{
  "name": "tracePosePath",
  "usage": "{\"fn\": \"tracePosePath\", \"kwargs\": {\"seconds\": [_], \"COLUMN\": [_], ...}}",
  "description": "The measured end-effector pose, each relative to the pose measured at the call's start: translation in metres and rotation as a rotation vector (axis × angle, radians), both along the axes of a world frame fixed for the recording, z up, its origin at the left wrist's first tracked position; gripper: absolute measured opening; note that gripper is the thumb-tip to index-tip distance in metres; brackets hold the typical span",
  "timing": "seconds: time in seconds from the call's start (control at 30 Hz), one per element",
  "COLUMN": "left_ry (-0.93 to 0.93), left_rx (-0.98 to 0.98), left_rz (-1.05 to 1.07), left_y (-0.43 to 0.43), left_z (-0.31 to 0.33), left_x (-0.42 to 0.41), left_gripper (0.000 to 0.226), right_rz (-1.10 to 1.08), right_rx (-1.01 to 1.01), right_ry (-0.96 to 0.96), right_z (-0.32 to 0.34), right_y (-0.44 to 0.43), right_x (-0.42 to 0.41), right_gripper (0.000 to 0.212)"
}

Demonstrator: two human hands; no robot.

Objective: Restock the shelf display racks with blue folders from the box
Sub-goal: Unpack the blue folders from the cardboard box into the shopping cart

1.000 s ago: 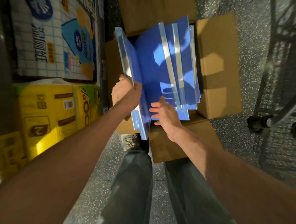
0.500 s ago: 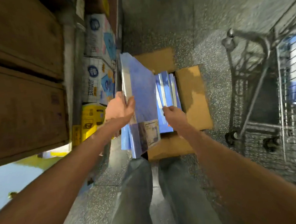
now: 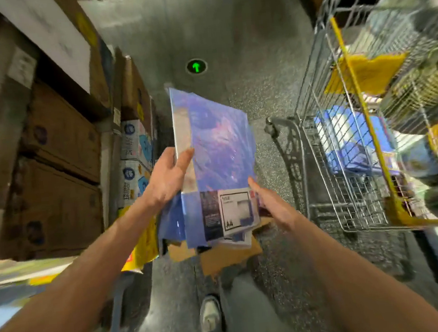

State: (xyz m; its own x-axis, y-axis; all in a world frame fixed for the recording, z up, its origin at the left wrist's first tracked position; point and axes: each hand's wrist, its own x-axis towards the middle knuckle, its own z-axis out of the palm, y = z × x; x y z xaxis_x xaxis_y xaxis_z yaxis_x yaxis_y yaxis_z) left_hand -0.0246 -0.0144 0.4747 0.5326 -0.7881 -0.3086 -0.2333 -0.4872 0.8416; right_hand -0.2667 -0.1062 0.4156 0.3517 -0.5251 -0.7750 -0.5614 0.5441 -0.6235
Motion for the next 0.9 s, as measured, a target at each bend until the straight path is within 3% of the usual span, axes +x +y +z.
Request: {"fn": "tracePosePath", "kwargs": {"seconds": [0.07, 0.17, 0.33, 0.43, 0.47, 0.63, 0.9], "left_ry": [0.051, 0.148, 0.334, 0.395, 0.409, 0.364, 0.353], "left_rx": [-0.038, -0.074, -0.103, -0.112, -0.126, -0.172, -0.187], "left_rz": [-0.012, 0.005, 0.072, 0.073, 0.063, 0.008, -0.034], "left_y": [0.004, 0.021, 0.034, 0.028, 0.024, -0.008, -0.103], "left_z": [0.012, 0.031, 0.052, 0.066, 0.070, 0.097, 0.086], "left_x": [-0.005, -0.022, -0.065, -0.089, -0.099, -0.168, -0.282], "left_gripper": [0.084, 0.088, 0.045, 0.052, 0.053, 0.049, 0.071], "right_rz": [-0.089, -0.179, -0.297, -0.403, -0.429, -0.549, -0.617], "right_rx": [-0.001, -0.041, -0.095, -0.164, -0.189, -0.215, -0.307], "right_ry": [-0.007, -0.007, -0.075, -0.086, -0.083, -0.148, -0.050], "right_z": [0.002, 0.028, 0.026, 0.073, 0.086, 0.115, 0.117], "right_y": [0.007, 0.029, 0.050, 0.069, 0.072, 0.056, -0.003], "right_x": [-0.019, -0.047, -0.101, -0.125, -0.134, -0.202, -0.323], "right_gripper": [0.082, 0.058, 0.073, 0.025, 0.017, 0.019, 0.017]}}
